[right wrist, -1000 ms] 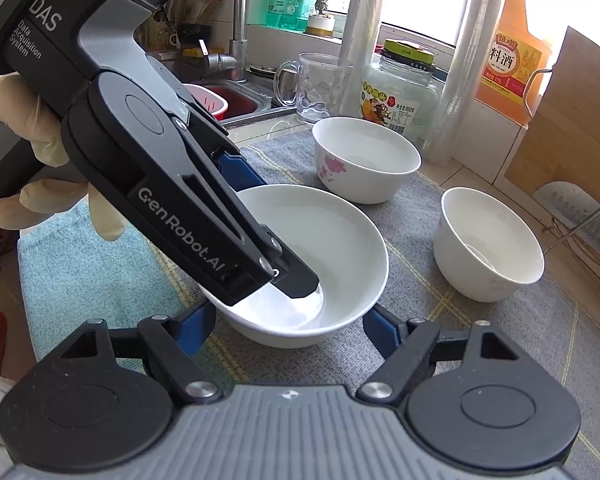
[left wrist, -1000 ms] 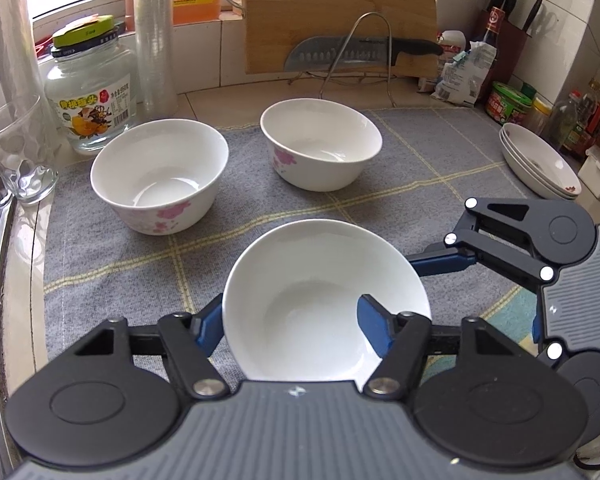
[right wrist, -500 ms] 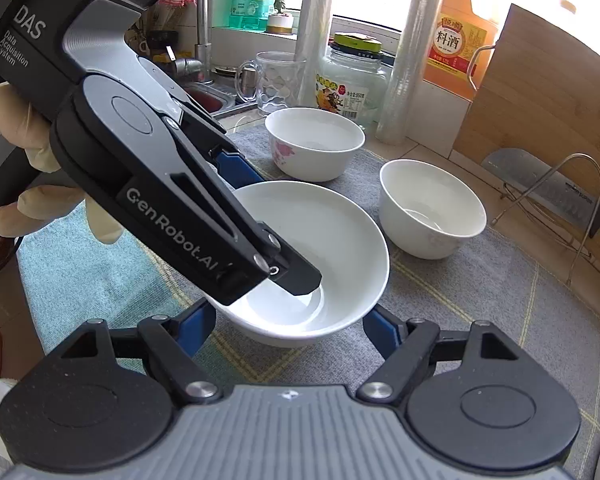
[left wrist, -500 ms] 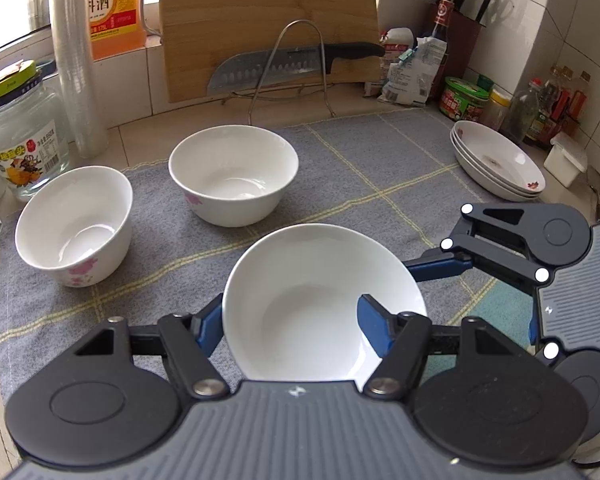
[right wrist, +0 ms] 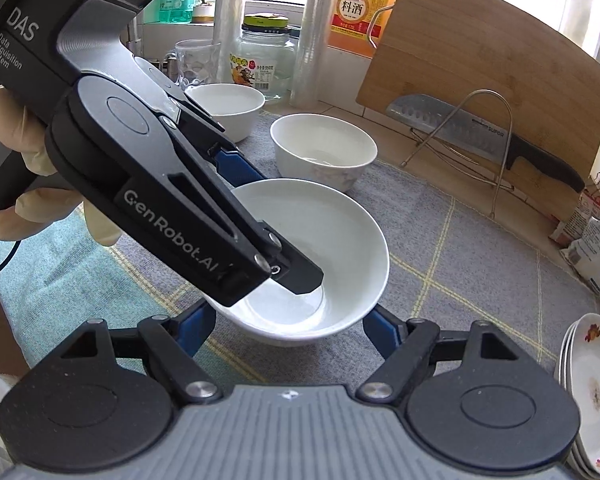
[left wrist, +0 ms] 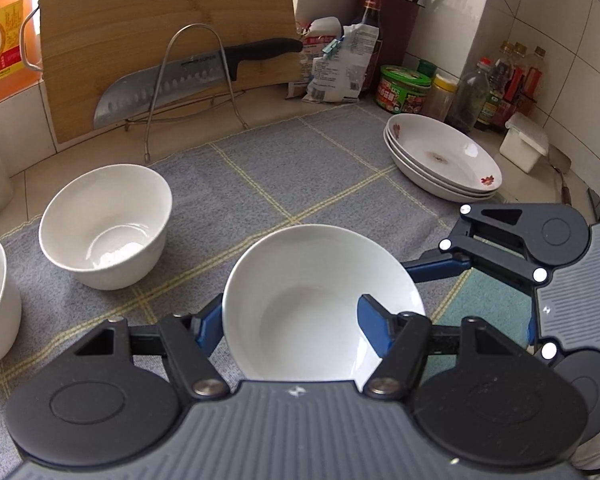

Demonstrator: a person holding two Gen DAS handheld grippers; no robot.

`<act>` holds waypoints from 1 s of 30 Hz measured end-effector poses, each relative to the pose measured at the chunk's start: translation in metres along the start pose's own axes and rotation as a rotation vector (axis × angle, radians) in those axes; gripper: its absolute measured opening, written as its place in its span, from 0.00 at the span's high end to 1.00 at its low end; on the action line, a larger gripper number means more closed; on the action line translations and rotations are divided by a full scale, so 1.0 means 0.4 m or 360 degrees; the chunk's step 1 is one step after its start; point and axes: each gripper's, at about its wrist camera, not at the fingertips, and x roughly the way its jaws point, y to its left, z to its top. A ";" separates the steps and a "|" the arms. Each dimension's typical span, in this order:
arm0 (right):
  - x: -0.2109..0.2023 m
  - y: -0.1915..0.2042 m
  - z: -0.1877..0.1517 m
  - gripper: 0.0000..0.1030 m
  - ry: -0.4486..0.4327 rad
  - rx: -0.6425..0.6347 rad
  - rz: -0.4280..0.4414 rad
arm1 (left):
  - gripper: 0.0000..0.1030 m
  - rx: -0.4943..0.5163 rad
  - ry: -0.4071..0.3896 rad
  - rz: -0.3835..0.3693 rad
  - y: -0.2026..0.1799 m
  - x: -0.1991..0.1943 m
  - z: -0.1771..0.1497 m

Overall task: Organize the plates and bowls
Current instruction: 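Lift the white bowl with the left tool and carry it toward the plate stack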

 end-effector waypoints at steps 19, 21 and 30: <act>0.014 -0.075 -0.034 0.18 0.0070 0.0064 -0.0020 | 0.34 0.0016 0.0056 -0.0030 -0.034 0.072 0.029; 0.017 -0.077 -0.032 0.18 0.0076 0.0061 -0.0015 | 0.34 0.0012 0.0059 -0.0029 -0.034 0.074 0.028; 0.026 -0.083 -0.031 0.18 0.0084 0.0076 -0.0006 | 0.34 0.0002 0.0063 -0.0033 -0.030 0.081 0.029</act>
